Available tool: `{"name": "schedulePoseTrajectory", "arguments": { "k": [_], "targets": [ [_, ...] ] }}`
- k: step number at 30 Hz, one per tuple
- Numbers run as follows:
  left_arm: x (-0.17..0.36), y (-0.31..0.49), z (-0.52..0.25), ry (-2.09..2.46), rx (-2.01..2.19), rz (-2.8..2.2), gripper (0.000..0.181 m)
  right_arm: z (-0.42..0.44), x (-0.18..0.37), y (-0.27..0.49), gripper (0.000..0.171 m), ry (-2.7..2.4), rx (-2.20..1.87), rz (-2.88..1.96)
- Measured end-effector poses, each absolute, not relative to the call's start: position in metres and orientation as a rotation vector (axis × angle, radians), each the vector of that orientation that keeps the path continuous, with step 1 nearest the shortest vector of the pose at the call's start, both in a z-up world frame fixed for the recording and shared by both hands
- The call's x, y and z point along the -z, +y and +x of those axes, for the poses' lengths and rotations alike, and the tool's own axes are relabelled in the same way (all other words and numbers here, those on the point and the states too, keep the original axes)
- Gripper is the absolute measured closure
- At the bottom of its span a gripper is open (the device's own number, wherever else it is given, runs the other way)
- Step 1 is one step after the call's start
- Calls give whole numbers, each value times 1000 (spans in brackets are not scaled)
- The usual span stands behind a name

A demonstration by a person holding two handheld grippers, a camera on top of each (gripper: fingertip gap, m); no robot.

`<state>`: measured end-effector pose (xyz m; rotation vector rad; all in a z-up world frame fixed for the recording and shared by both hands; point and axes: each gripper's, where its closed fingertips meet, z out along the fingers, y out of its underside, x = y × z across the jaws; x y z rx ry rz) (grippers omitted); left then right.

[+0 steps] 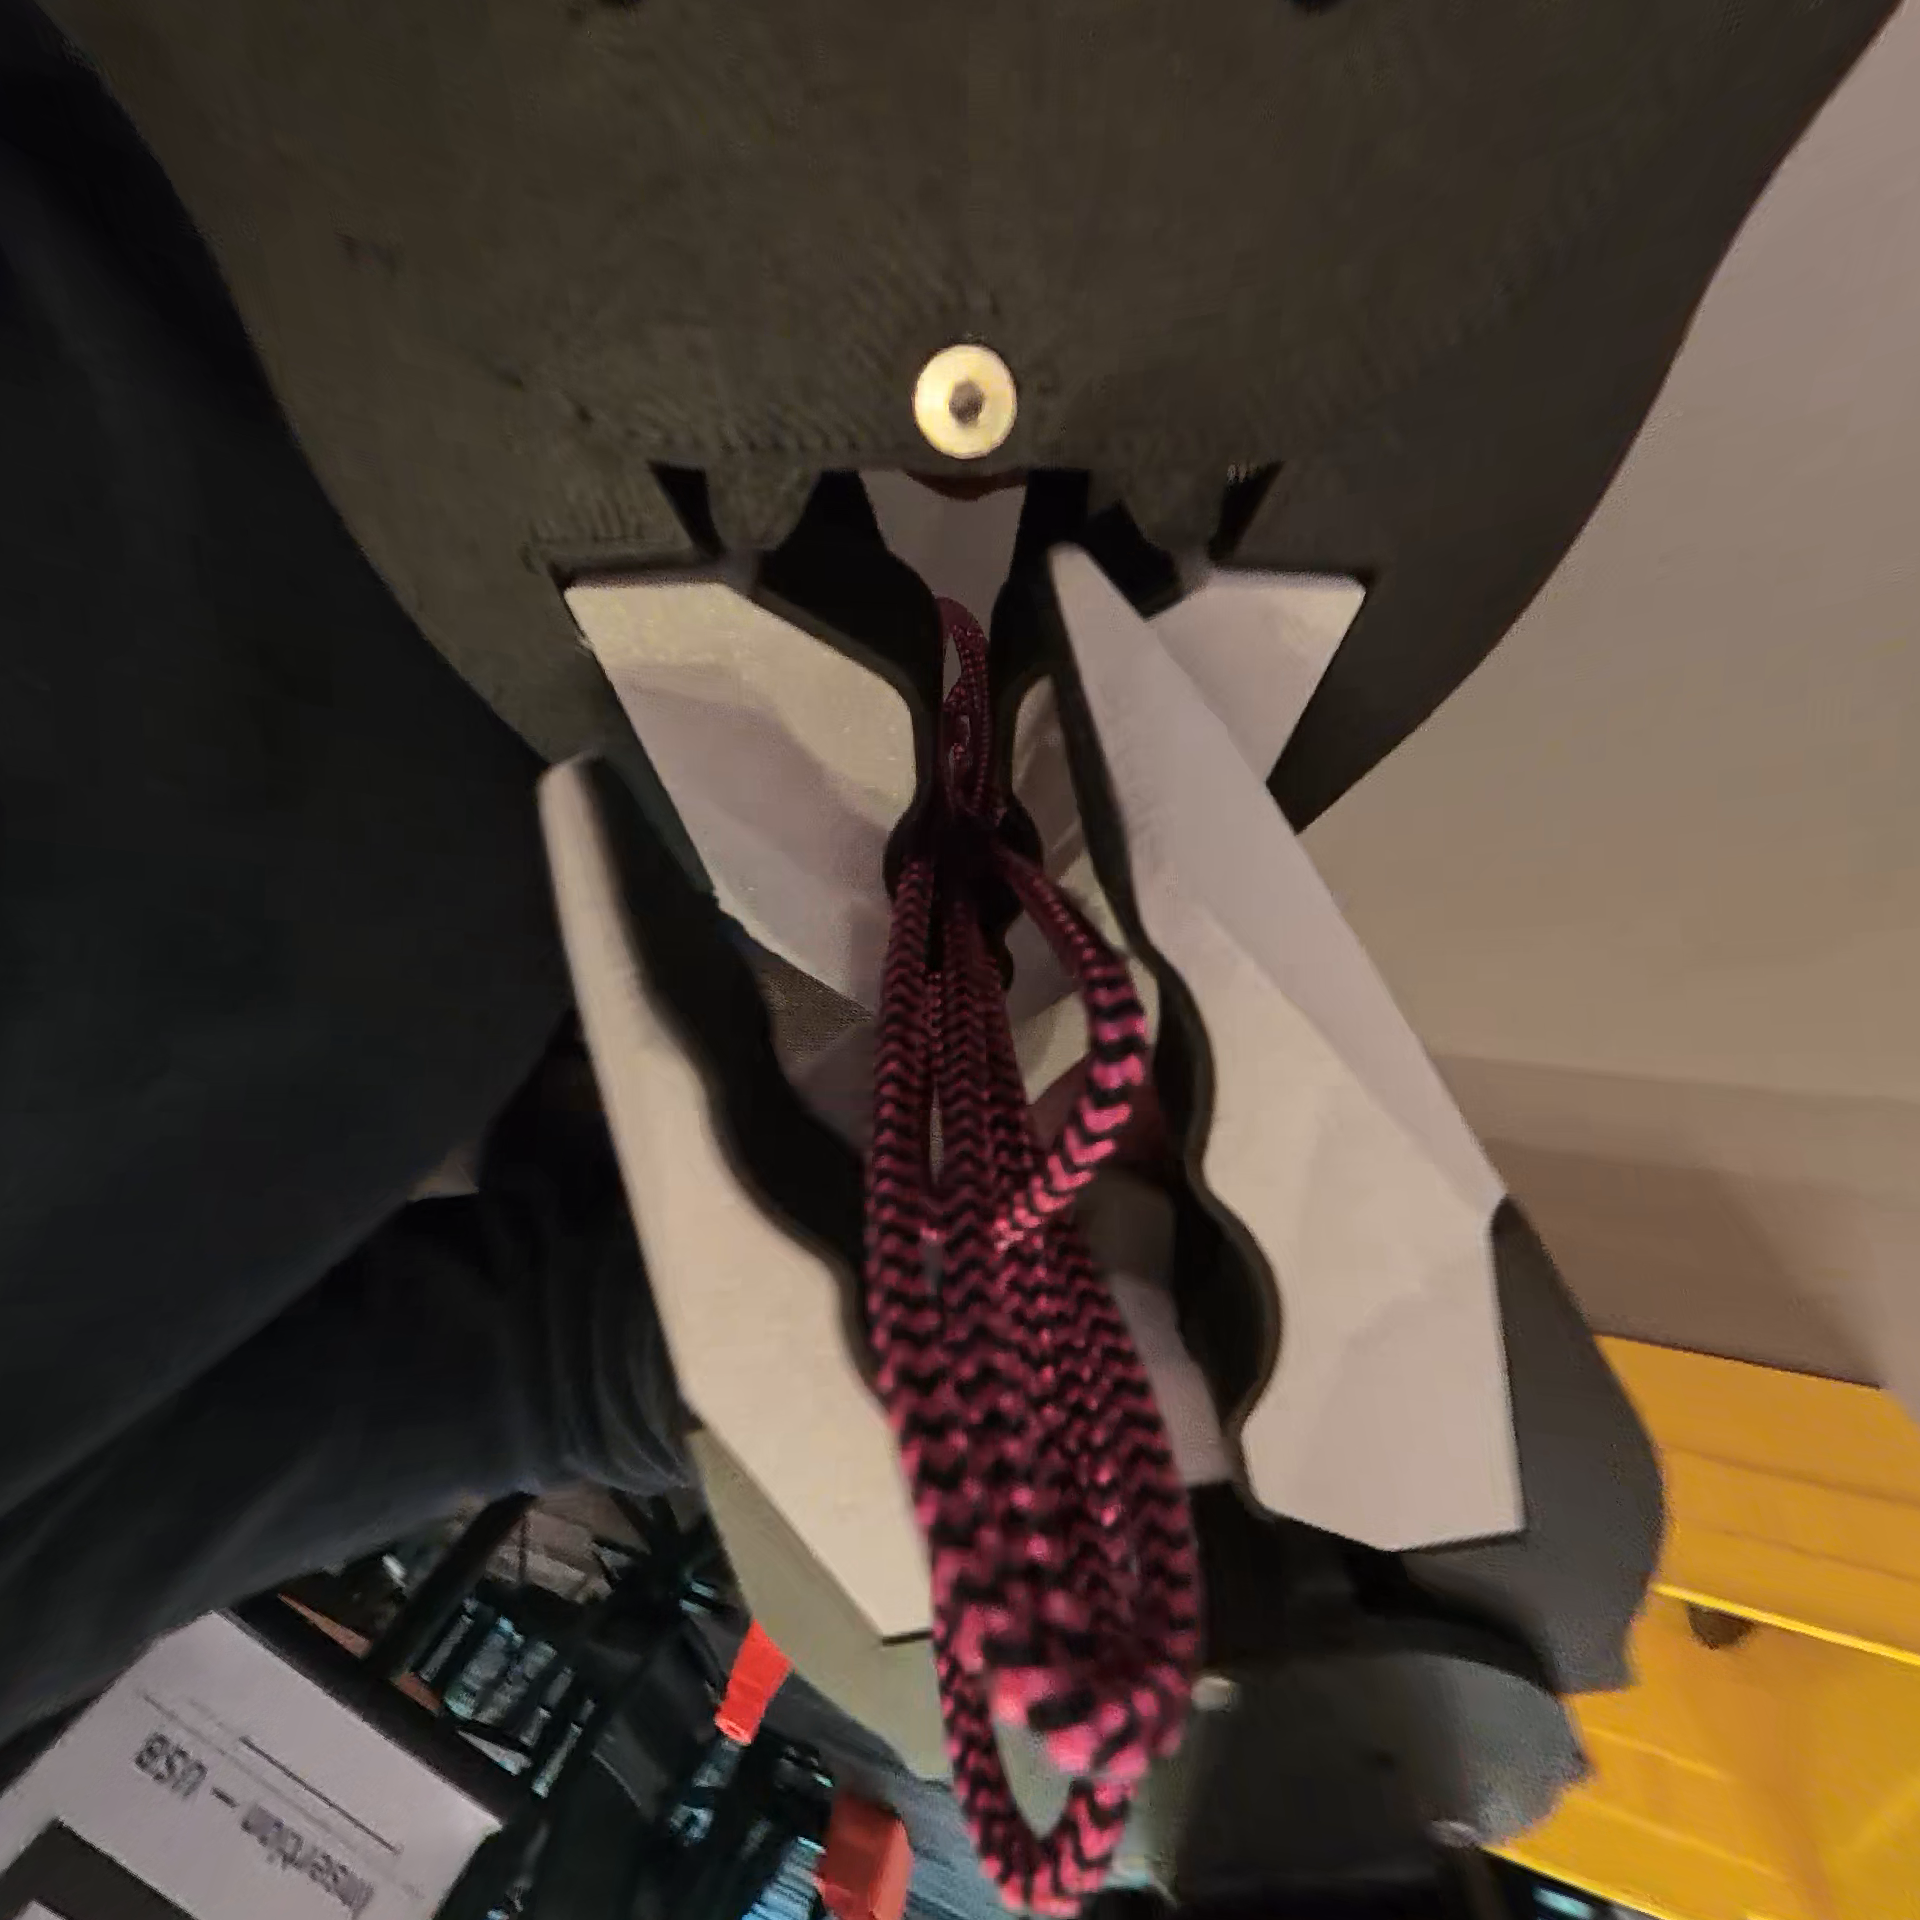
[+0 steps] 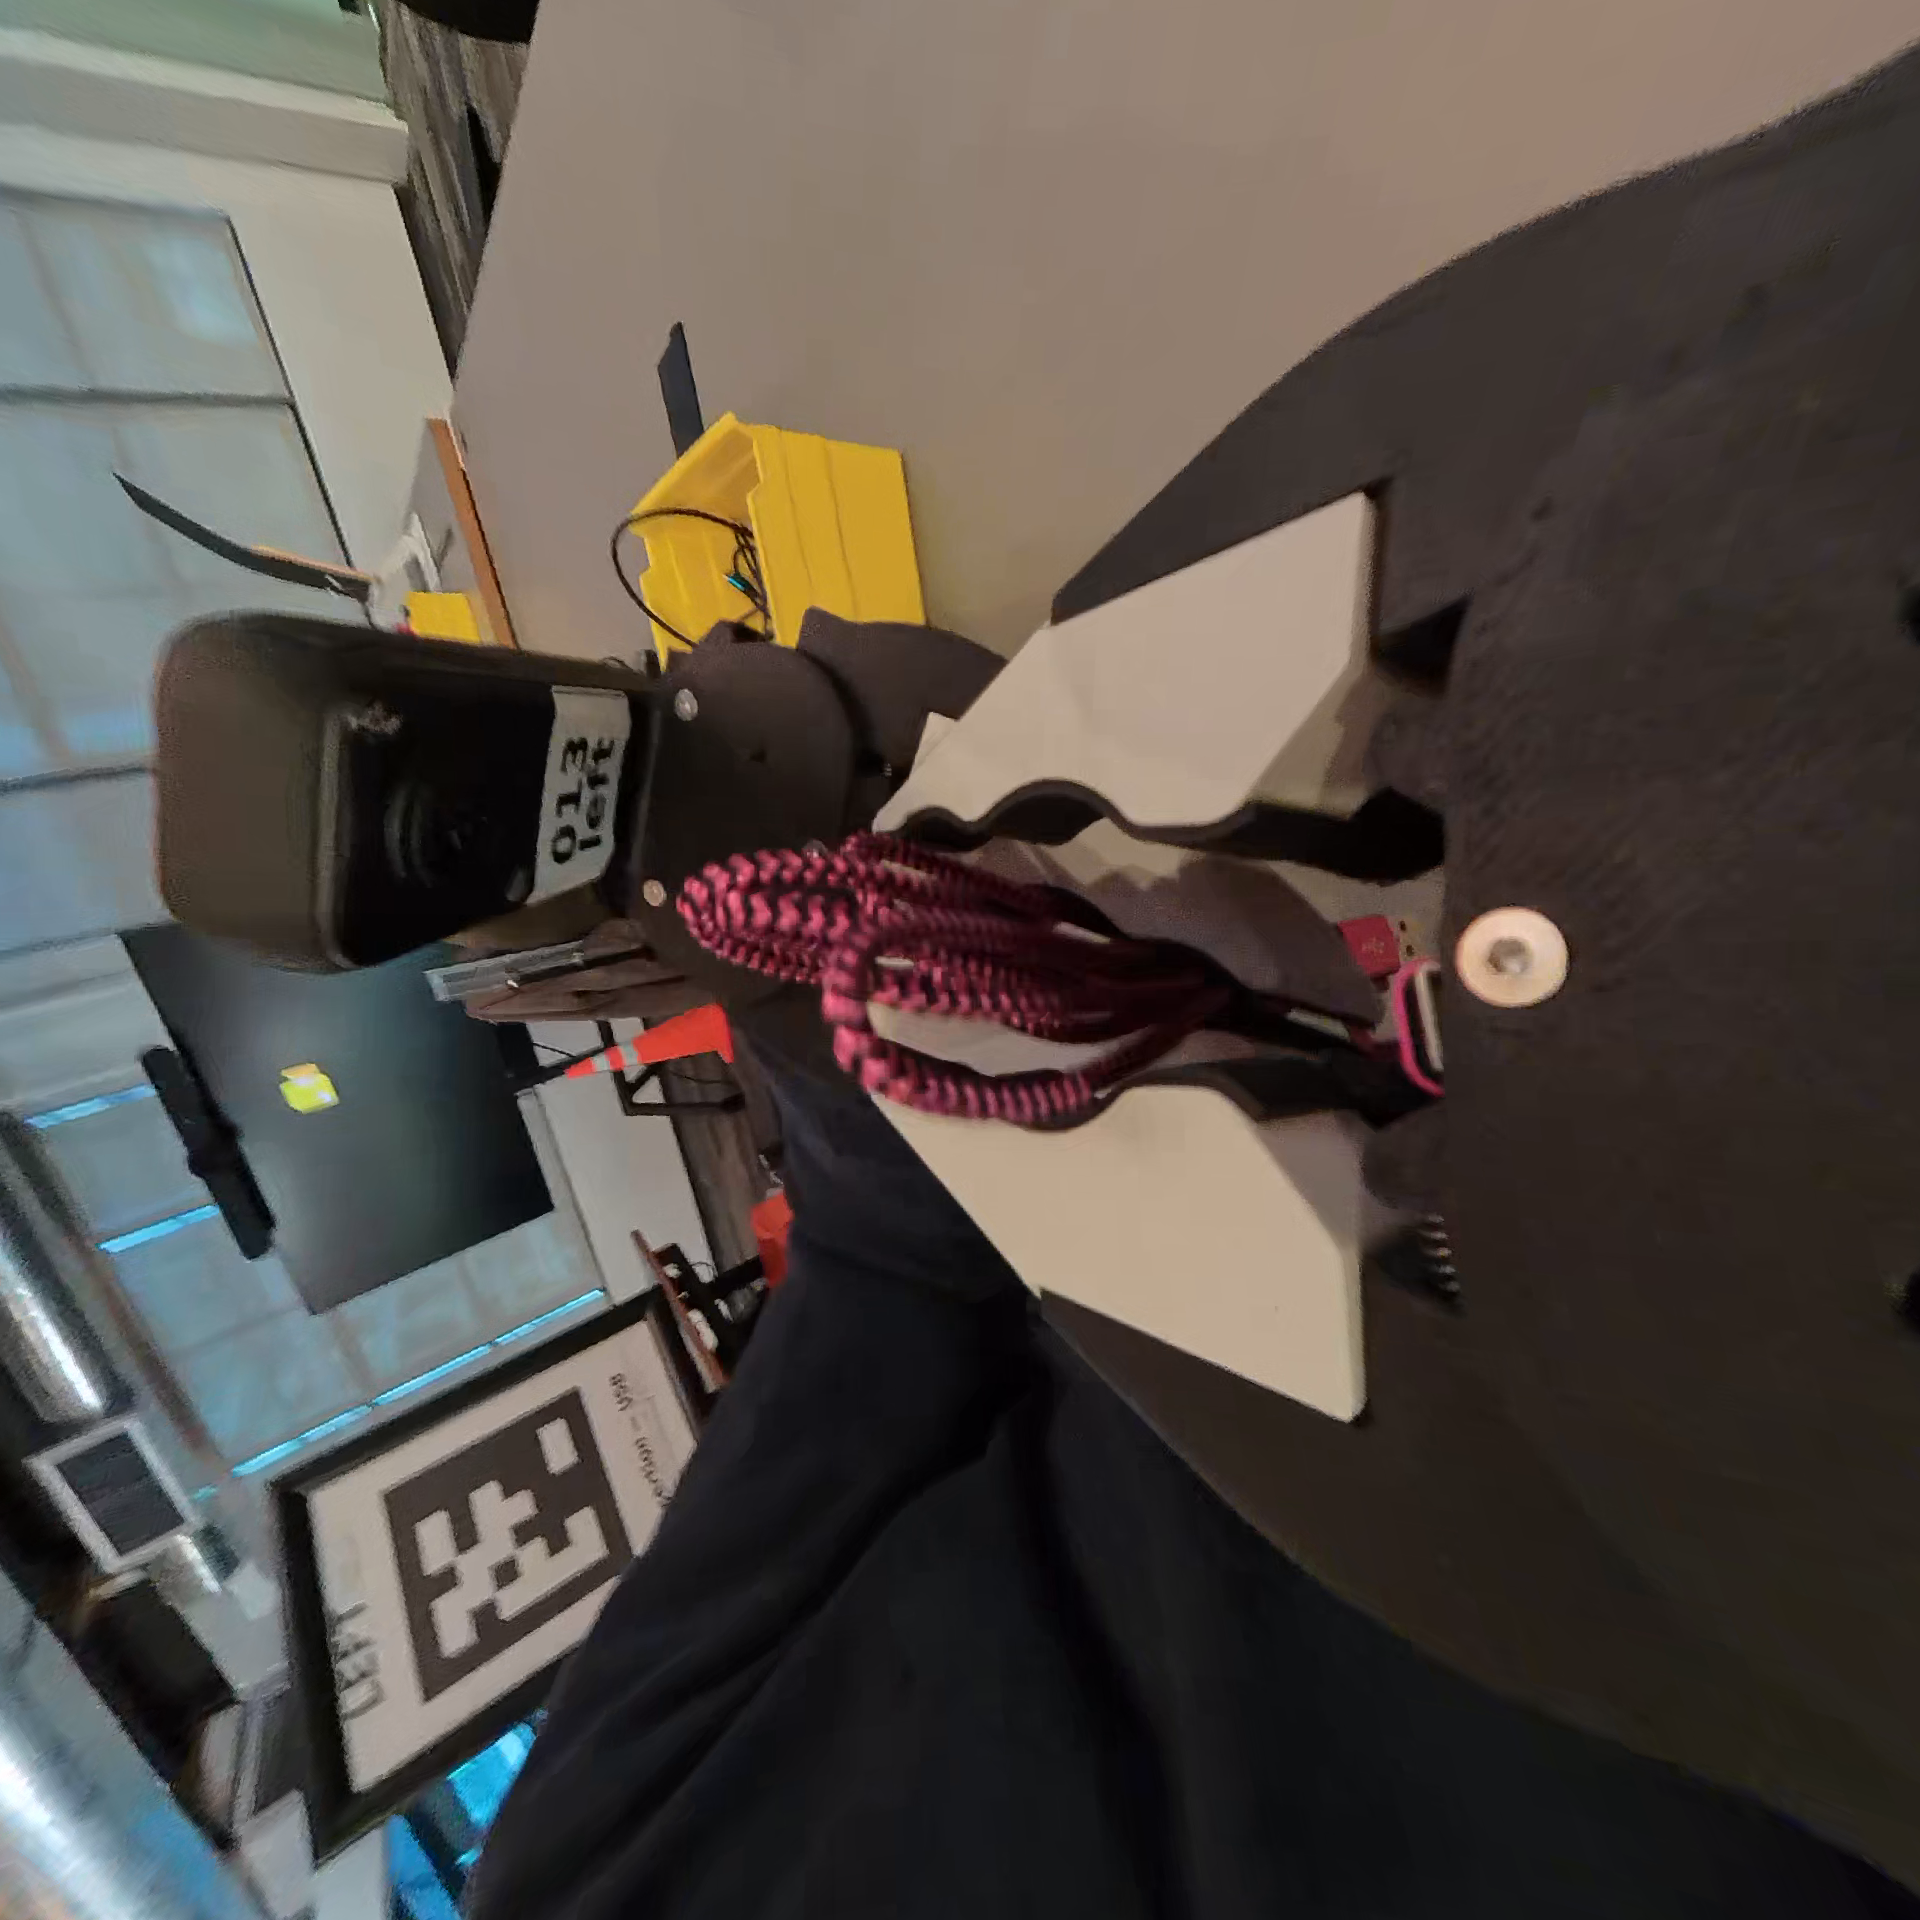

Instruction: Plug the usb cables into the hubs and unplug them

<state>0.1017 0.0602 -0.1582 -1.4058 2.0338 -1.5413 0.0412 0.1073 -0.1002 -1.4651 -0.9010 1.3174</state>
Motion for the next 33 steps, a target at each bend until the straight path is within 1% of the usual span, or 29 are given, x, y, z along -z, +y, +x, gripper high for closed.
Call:
{"name": "schedulePoseTrajectory", "arguments": {
  "k": [2, 3, 4, 6, 7, 9, 10, 12, 13, 16, 19, 20, 22, 23, 24, 25, 29, 30, 31, 32, 33],
  "targets": [
    [160, 57, 101, 2056, 1569, -1389, 179, 43, 103, 105, 142, -915, -1324, -1458],
    [160, 57, 101, 2053, 1591, -1379, 177, 46, 102, 102, 157, -919, -1346, -1443],
    [157, 56, 101, 2033, 1642, -1363, 176, 48, 100, 102, 167, -905, -1349, -1416],
    [158, 54, 102, 2039, 1690, -1346, 177, 50, 101, 102, 168, -891, -1360, -1404],
    [159, 55, 103, 2034, 1685, -1347, 174, 52, 102, 104, 168, -886, -1350, -1409],
    [156, 61, 107, 1989, 1666, -1354, 158, 60, 97, 111, 168, -801, -1358, -1398],
    [158, 68, 109, 1966, 1587, -1373, 154, 65, 97, 118, 168, -747, -1347, -1417],
    [156, 77, 111, 1921, 1459, -1384, 131, 75, 98, 128, 168, -681, -1291, -1452],
    [156, 85, 112, 1888, 1370, -1413, 122, 79, 98, 131, 168, -659, -1264, -1467],
    [165, 104, 115, 1838, 998, -1432, 108, 87, 97, 143, 168, -571, -1187, -1513],
    [175, 111, 122, 1785, 695, -1427, 105, 88, 95, 151, 168, -497, -1122, -1544],
    [178, 116, 123, 1754, 605, -1426, 108, 87, 95, 152, 168, -486, -1096, -1558],
    [181, 117, 126, 1731, 575, -1426, 111, 85, 97, 153, 168, -479, -1057, -1590],
    [180, 119, 127, 1702, 577, -1439, 123, 84, 98, 154, 168, -470, -1040, -1604],
    [178, 121, 127, 1677, 588, -1443, 141, 82, 98, 153, 168, -469, -1035, -1613],
    [176, 122, 127, 1659, 612, -1451, 153, 80, 98, 152, 168, -468, -1033, -1618],
    [172, 118, 127, 1632, 718, -1464, 172, 78, 97, 149, 168, -494, -1002, -1628],
    [170, 117, 126, 1624, 774, -1476, 174, 77, 95, 147, 168, -513, -1014, -1624],
    [169, 116, 126, 1624, 826, -1484, 175, 76, 93, 145, 163, -528, -1047, -1626],
    [169, 116, 125, 1624, 870, -1488, 175, 74, 90, 142, 155, -544, -1090, -1621],
    [168, 115, 124, 1623, 928, -1498, 175, 73, 87, 139, 139, -565, -1119, -1622]
  ]
}}
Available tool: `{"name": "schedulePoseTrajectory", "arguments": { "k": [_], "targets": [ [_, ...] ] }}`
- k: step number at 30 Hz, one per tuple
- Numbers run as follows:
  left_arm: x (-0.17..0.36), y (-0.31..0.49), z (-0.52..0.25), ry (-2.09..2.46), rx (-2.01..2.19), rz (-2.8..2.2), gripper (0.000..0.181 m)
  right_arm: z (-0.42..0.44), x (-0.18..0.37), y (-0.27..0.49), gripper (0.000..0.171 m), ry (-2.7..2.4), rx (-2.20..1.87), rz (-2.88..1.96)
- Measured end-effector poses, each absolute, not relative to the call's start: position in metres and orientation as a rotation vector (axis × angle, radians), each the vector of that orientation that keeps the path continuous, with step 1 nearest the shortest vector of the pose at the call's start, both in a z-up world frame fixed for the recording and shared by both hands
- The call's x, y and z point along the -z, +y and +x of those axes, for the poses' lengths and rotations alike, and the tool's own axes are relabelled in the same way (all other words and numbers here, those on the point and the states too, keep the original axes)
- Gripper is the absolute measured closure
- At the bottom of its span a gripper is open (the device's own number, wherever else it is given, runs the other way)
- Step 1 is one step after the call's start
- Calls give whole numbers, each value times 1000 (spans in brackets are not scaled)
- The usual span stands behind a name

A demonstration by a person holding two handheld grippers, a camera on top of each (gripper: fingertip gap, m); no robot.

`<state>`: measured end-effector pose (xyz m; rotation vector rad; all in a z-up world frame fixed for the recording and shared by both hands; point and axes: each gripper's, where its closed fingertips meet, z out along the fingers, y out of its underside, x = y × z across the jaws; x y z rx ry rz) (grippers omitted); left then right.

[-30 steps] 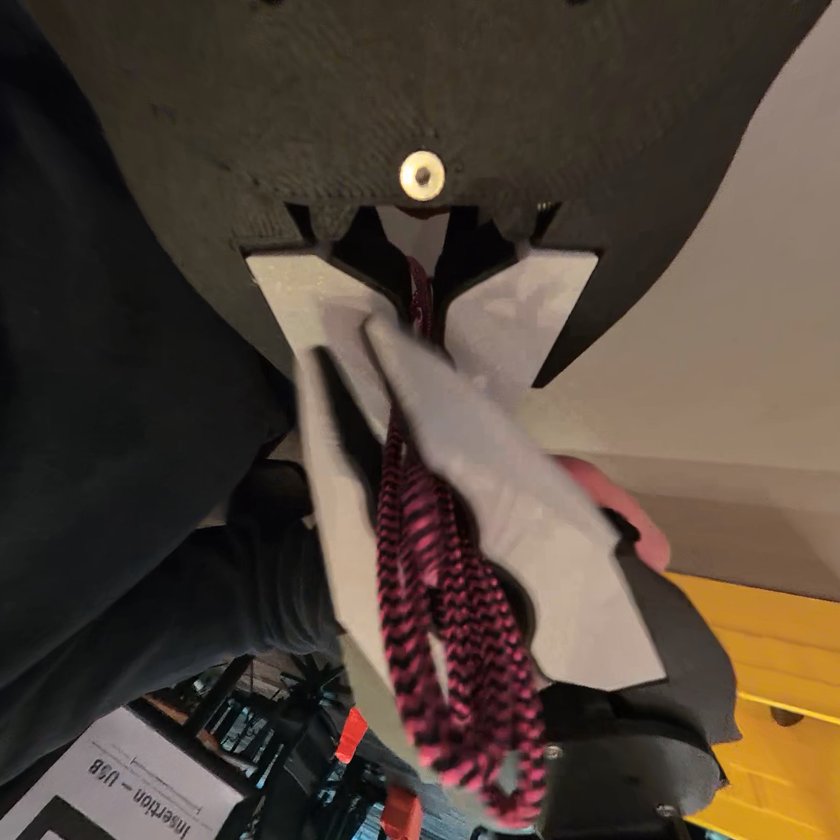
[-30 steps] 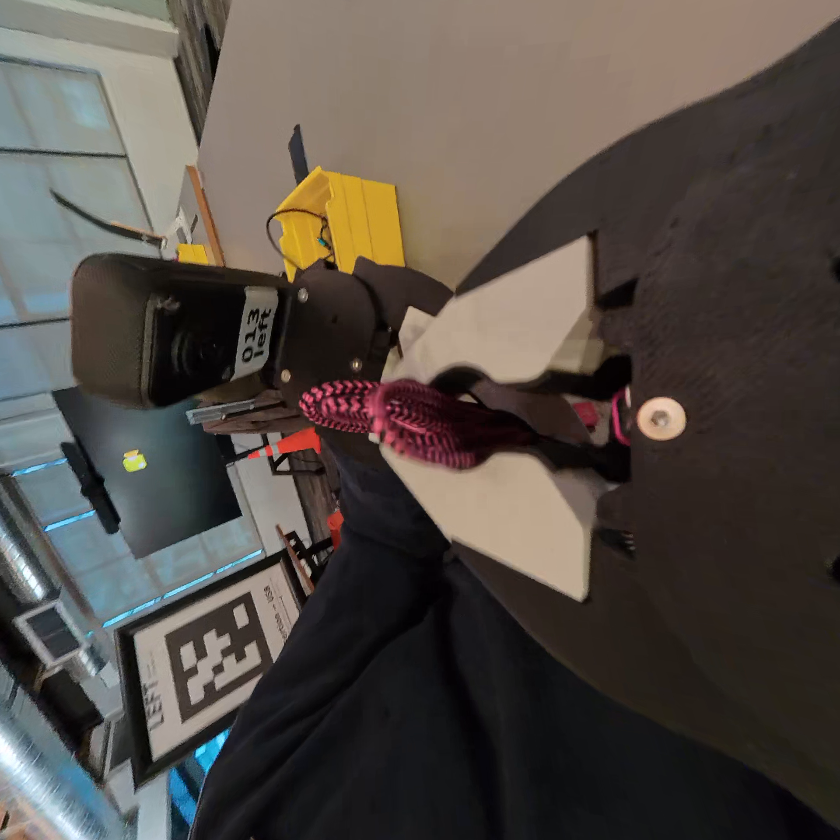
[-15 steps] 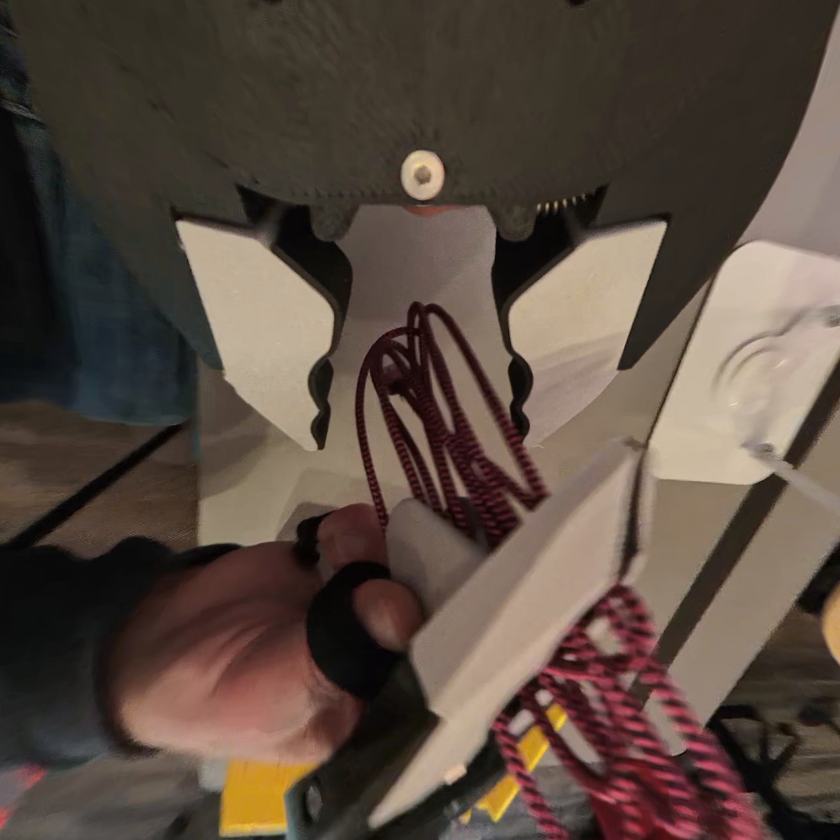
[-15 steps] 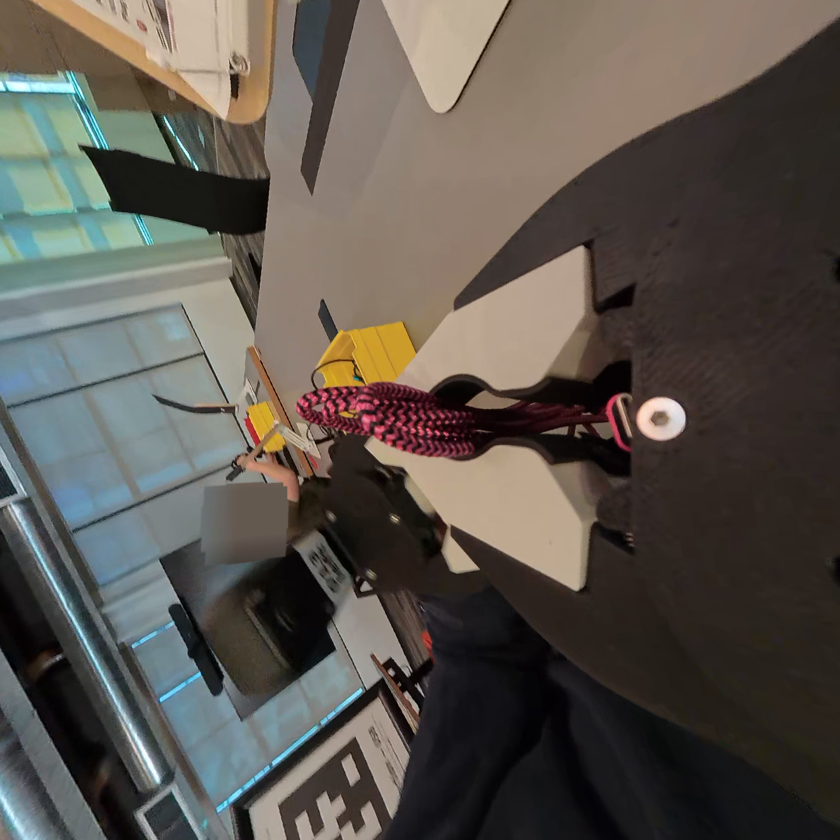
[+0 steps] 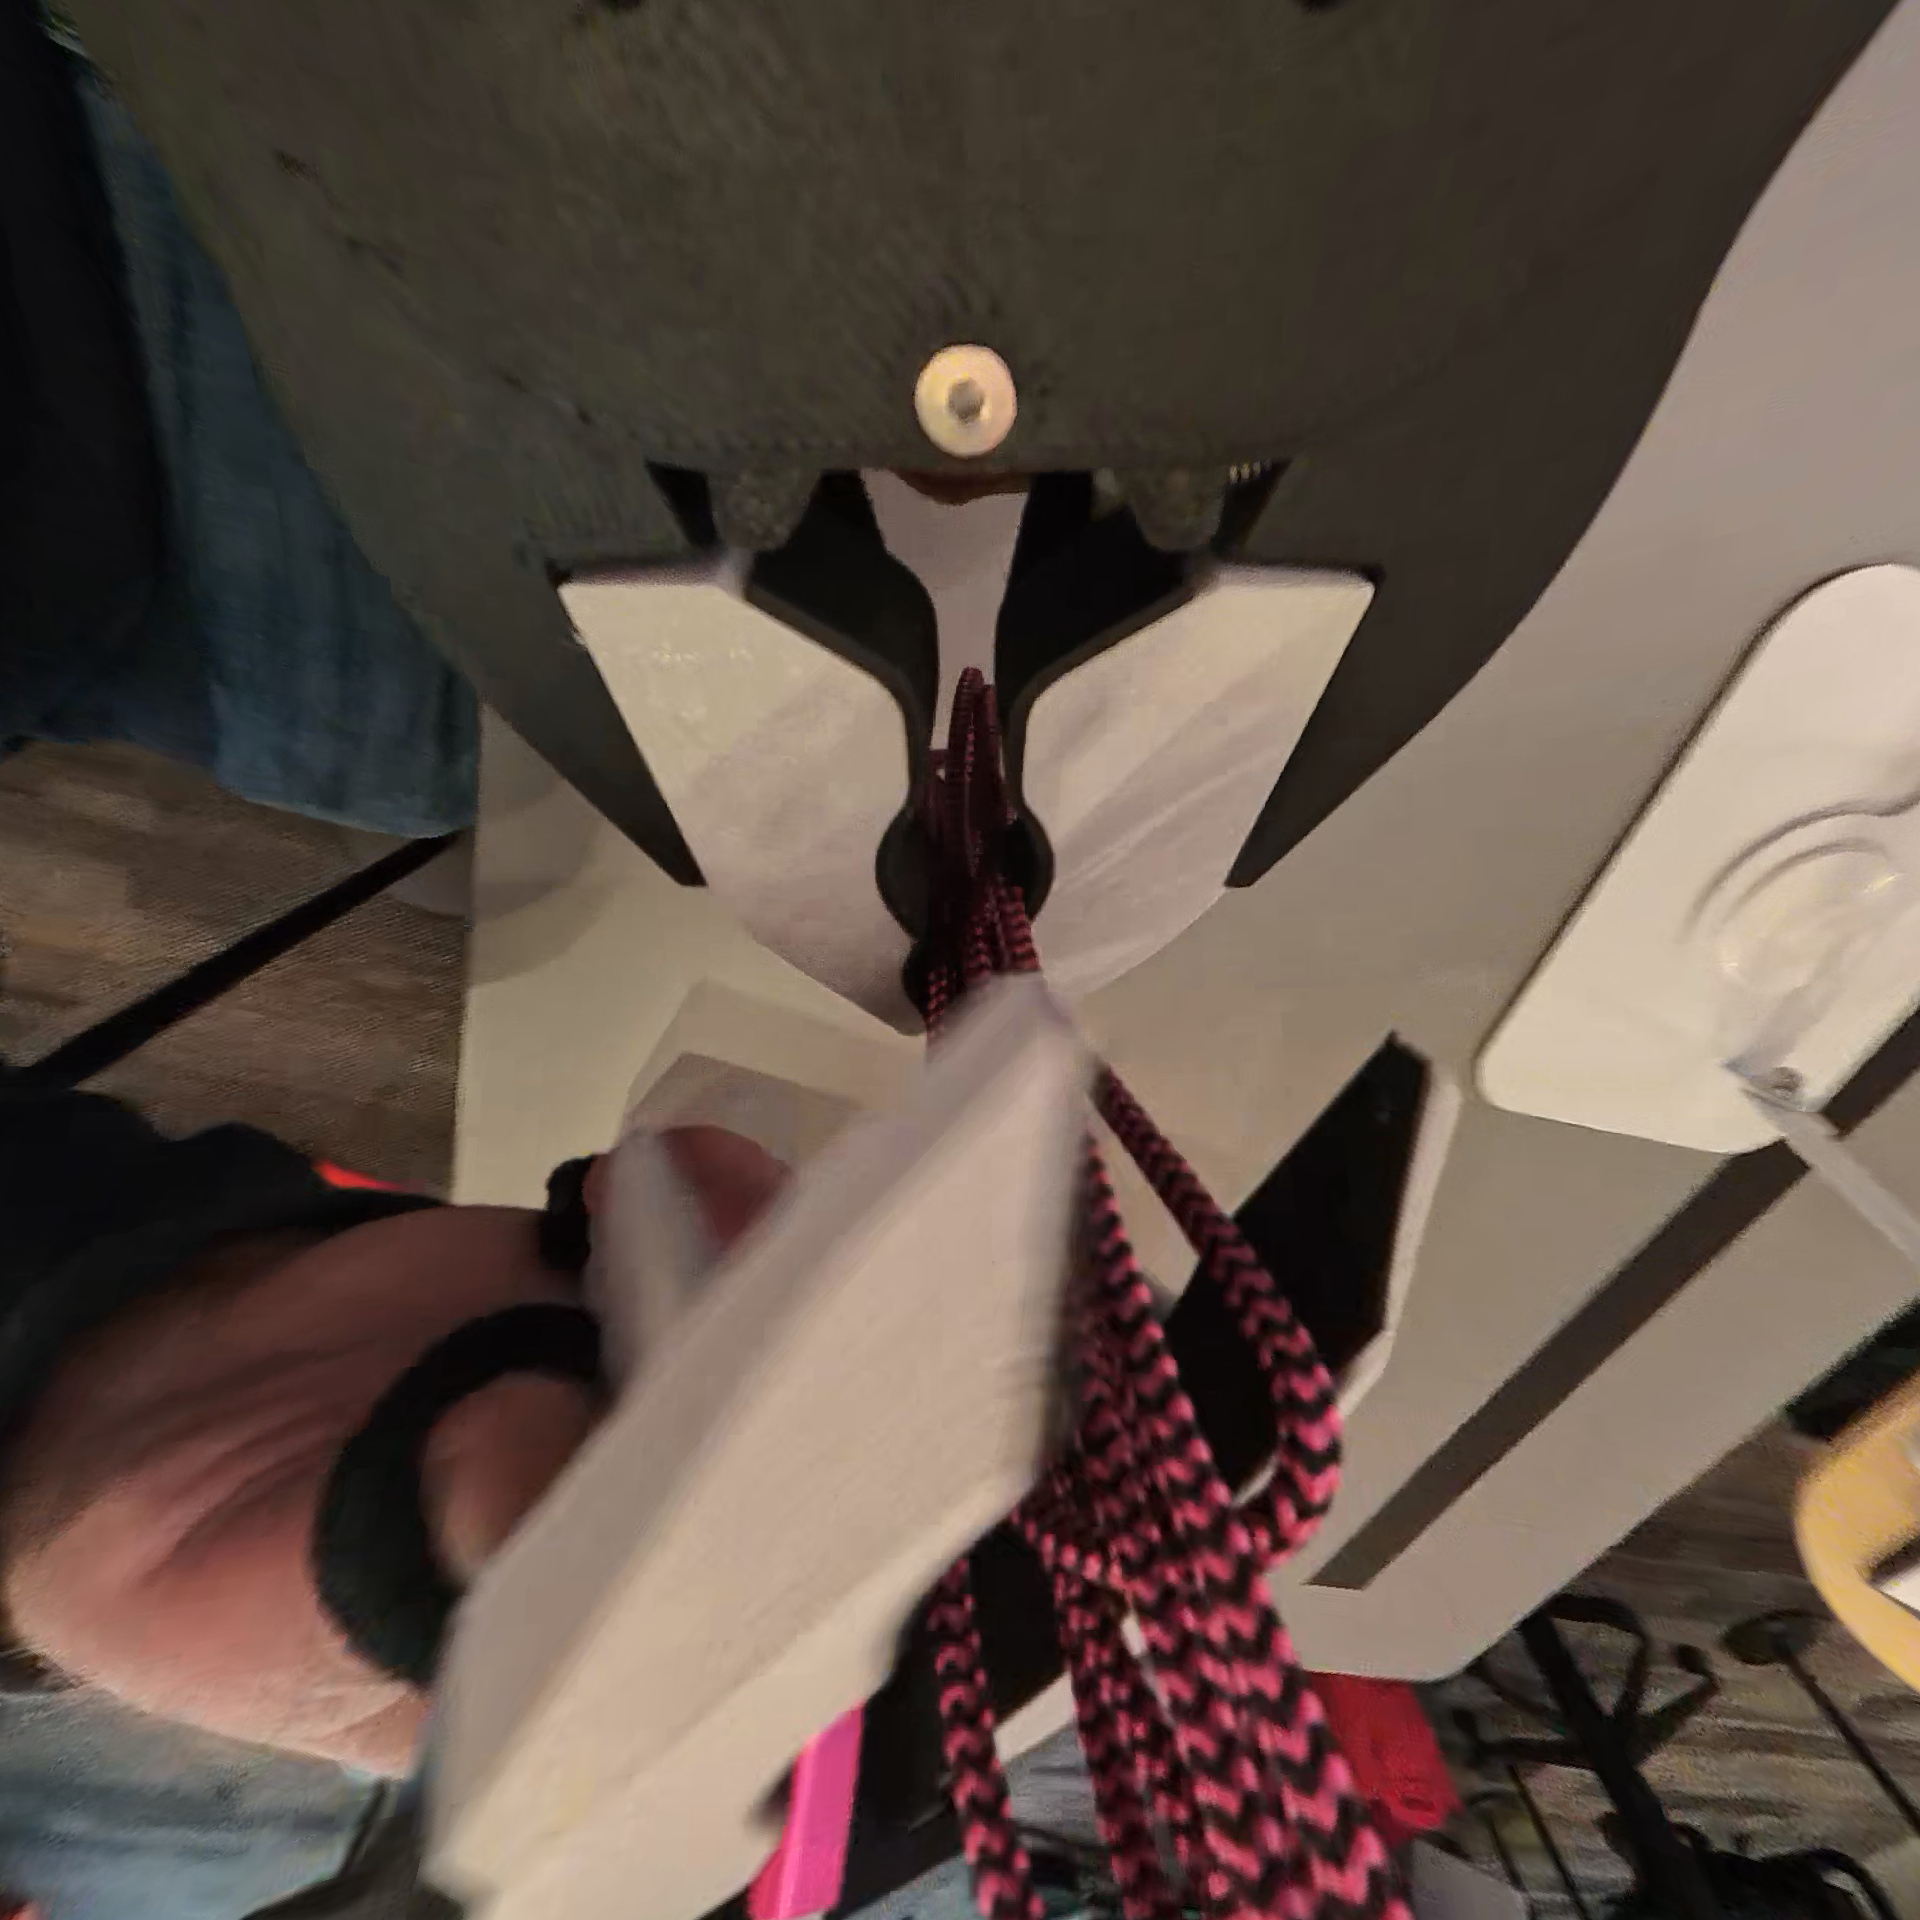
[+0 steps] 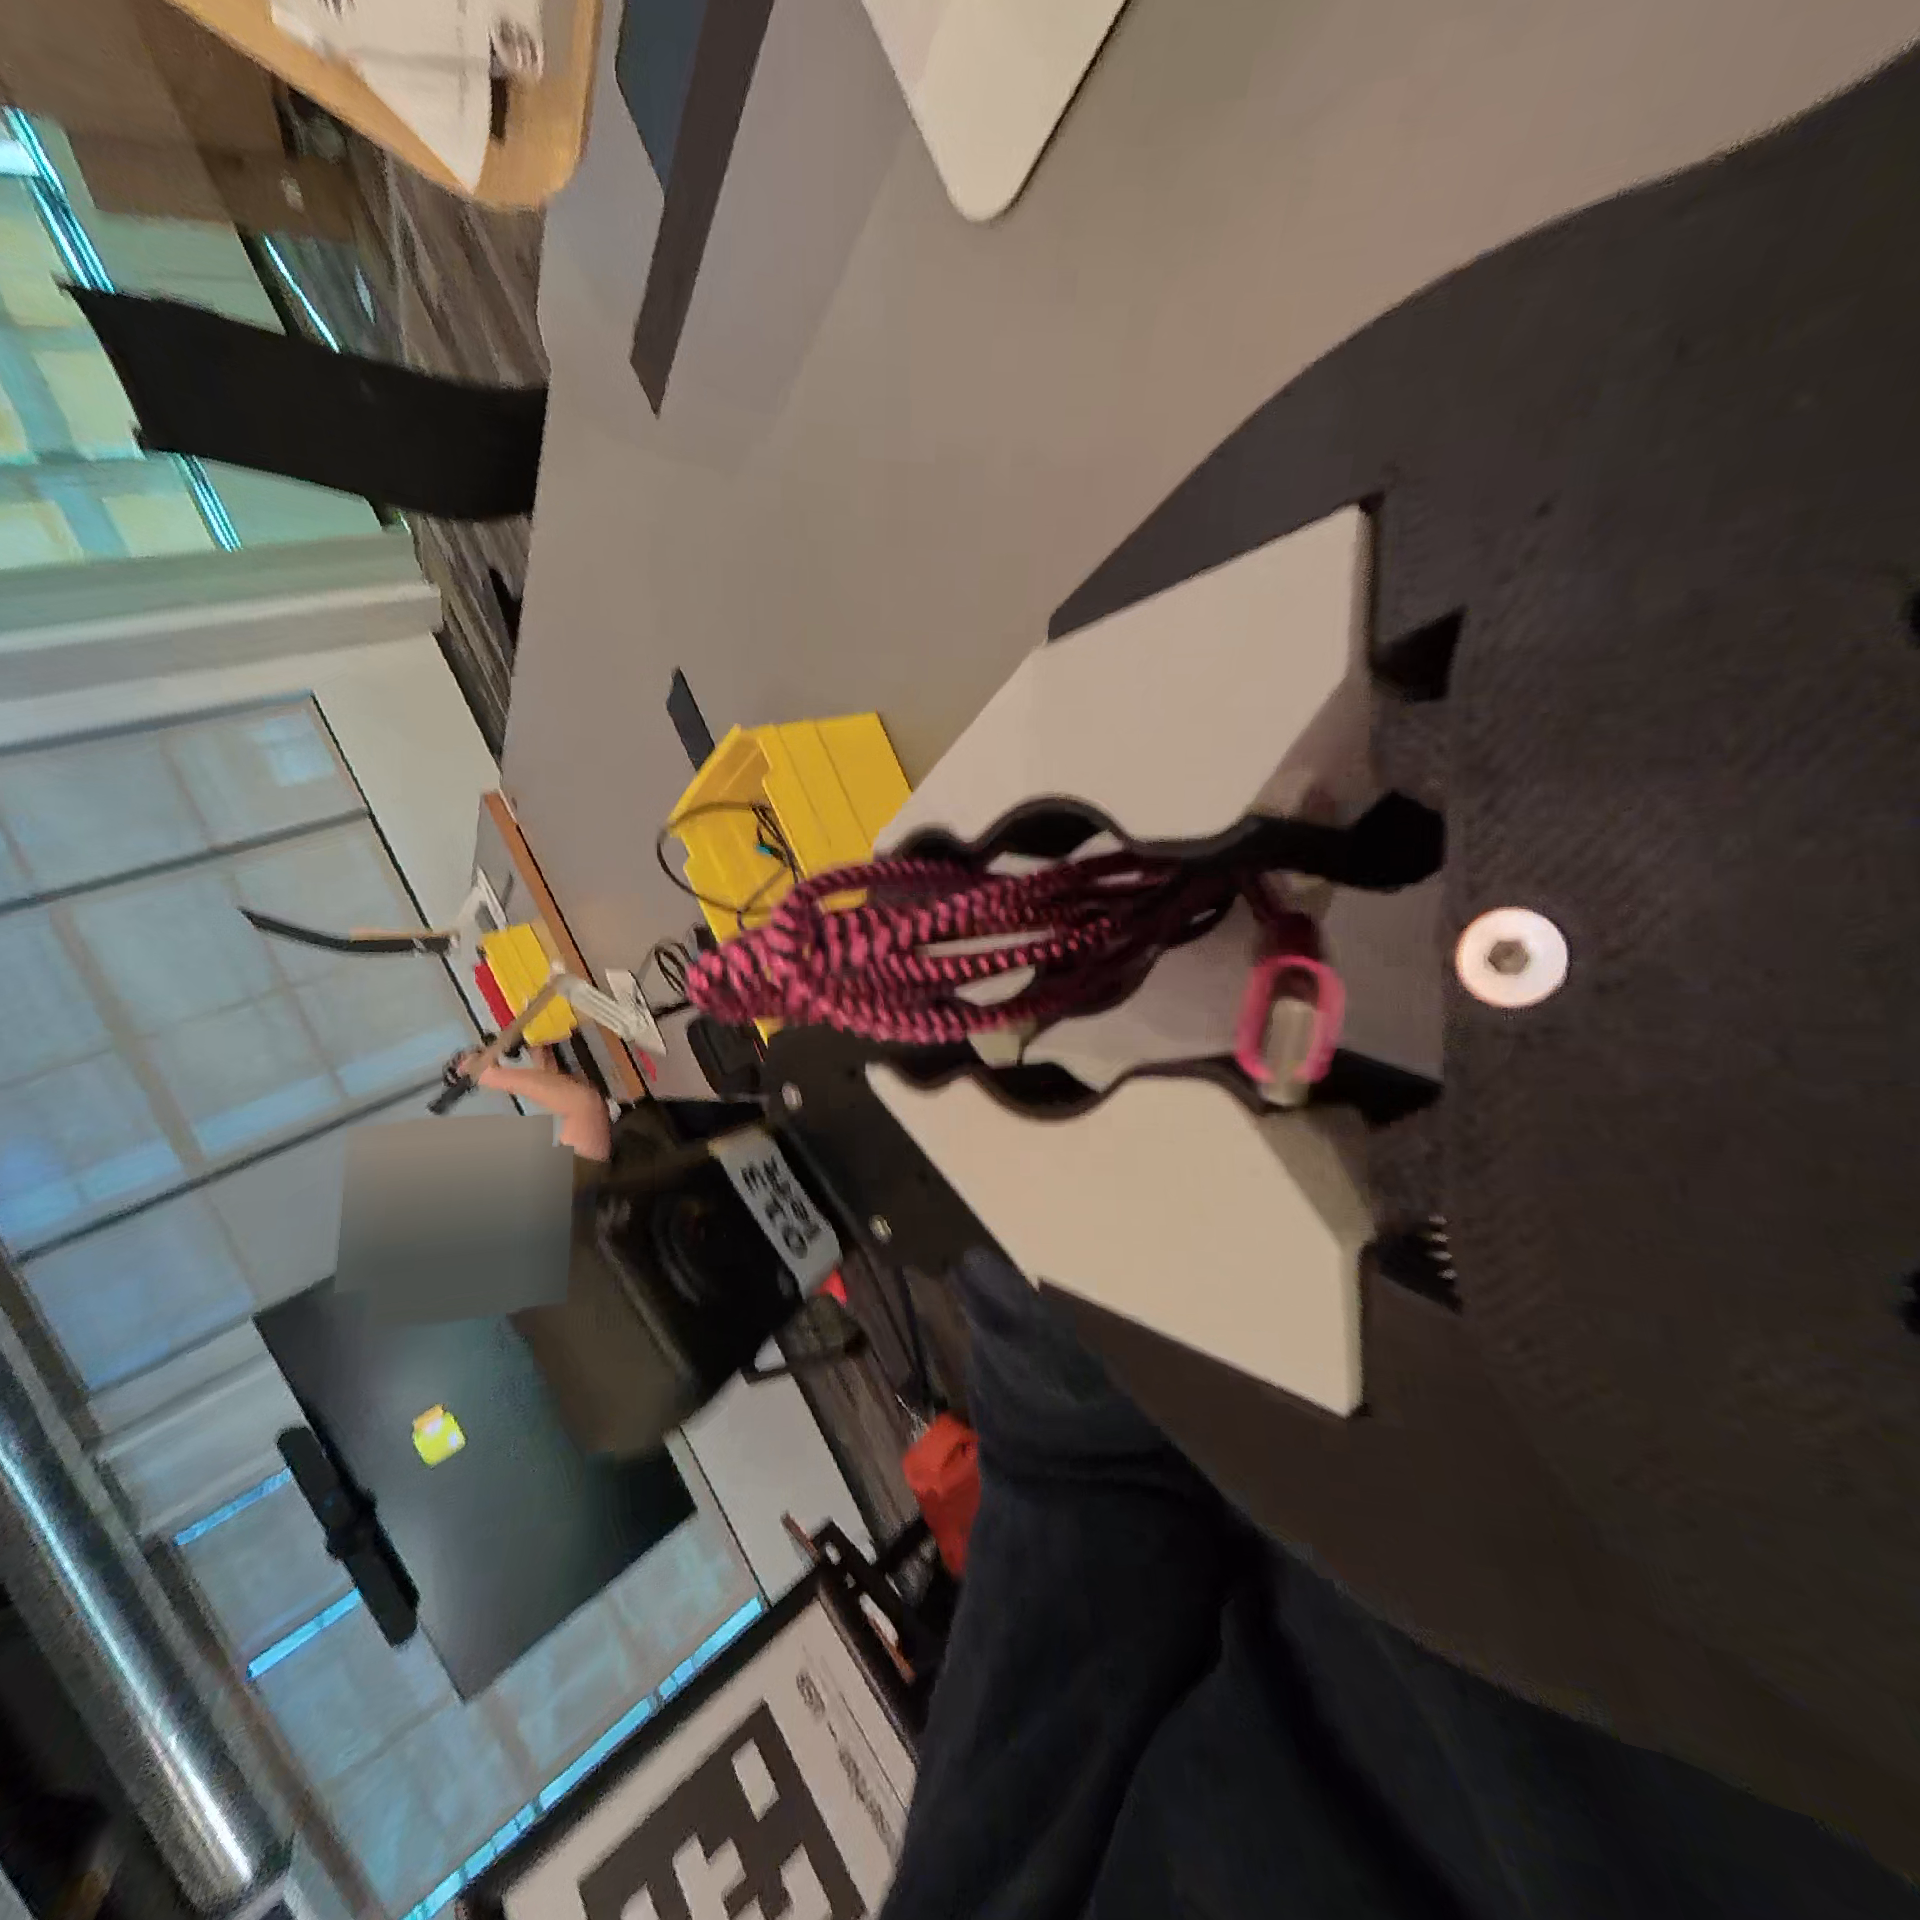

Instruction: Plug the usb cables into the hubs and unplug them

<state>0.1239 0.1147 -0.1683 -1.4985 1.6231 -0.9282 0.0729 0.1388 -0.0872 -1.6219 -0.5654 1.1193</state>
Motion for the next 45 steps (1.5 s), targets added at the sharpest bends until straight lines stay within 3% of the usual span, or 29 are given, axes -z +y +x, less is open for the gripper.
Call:
{"name": "schedulePoseTrajectory", "arguments": {
  "k": [4, 8, 12, 18, 23, 26, 30, 35, 38, 42, 45],
  "targets": [
    [157, 108, 118, 1595, 1245, -1488, 175, 76, 87, 129, 106, -691, -1070, -1620],
    [147, 91, 104, 1686, 1578, -1398, 175, 82, 89, 109, 100, -805, -1133, -1564],
    [143, 57, 89, 1899, 1787, -1199, 175, 67, 102, 89, 104, -939, -1306, -1510],
    [140, 27, 77, 2114, 1957, -984, 174, 47, 100, 60, 130, -1095, -1507, -1275],
    [140, 17, 70, 2178, 2083, -898, 174, 43, 99, 52, 133, -1104, -1566, -1184],
    [144, 17, 72, 2185, 2081, -920, 172, 45, 102, 51, 155, -1125, -1524, -1180],
    [147, 35, 86, 2097, 1973, -1057, 159, 52, 103, 69, 167, -1014, -1434, -1267],
    [156, 77, 105, 1893, 1496, -1301, 124, 73, 110, 105, 167, -765, -1264, -1413],
    [153, 91, 112, 1777, 1258, -1323, 127, 83, 114, 119, 167, -642, -1198, -1467],
    [168, 103, 123, 1696, 1026, -1439, 149, 80, 110, 124, 167, -557, -1139, -1474],
    [169, 93, 122, 1676, 1170, -1473, 172, 73, 111, 120, 168, -573, -1118, -1489]
  ]
}}
